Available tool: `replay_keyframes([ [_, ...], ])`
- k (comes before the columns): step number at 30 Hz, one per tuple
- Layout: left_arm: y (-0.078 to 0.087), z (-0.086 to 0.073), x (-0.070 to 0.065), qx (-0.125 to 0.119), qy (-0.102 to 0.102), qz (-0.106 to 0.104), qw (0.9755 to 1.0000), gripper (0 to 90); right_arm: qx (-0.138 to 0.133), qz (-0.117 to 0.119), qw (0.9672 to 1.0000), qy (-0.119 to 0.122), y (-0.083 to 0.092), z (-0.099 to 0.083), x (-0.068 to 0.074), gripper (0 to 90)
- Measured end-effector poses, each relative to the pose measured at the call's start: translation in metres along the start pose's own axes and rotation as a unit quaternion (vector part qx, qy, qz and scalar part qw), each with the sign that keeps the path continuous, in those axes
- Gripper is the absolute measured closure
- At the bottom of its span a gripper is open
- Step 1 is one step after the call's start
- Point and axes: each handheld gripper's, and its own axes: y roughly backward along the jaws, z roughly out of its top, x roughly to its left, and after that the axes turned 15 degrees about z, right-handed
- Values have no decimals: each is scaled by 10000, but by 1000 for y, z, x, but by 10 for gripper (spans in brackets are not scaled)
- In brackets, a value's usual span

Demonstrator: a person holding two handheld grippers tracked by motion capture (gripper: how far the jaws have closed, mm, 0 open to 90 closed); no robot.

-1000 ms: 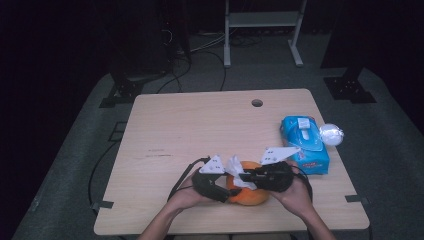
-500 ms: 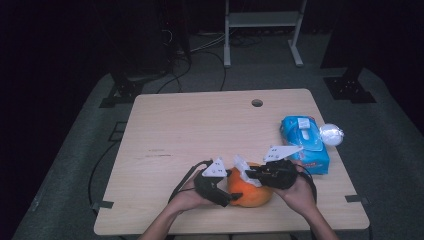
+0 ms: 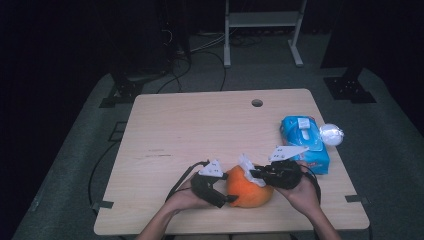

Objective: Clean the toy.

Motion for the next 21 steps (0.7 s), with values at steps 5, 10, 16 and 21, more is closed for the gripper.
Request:
replay_keyframes([
  [5,5,12,-4,-547,31,108,9984,120,44,274,9992,274,-18,5,14,802],
  [10,-2,4,-6,-362,17,220,9991,153,135,169,9993,319,-14,6,13,802],
  [16,-3,-2,3,-266,182,157,9994,169,-6,-5,10000,-36,4,-7,-5,800],
  [21,3,11,-4,-634,-78,282,9976,137,-115,22,9999,-10,0,-5,-1,801],
])
